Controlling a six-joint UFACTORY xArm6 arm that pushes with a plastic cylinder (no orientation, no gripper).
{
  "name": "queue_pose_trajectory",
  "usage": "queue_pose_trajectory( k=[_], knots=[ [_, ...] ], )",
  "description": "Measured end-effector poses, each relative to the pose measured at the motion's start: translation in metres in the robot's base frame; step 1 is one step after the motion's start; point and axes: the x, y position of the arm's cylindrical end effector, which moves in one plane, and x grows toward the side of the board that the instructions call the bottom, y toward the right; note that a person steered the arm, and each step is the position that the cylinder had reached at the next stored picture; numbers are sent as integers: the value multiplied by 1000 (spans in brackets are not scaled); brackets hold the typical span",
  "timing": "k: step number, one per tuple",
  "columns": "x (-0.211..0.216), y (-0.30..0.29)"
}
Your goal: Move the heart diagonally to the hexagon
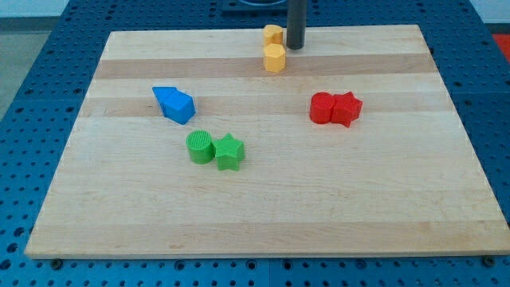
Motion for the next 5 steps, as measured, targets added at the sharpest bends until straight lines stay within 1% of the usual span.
queue_pose_trajectory(
  k=[1,3,4,5],
  knots=[
    [-12,-2],
    [-12,-74],
    [-11,-98],
    [1,-106]
  ],
)
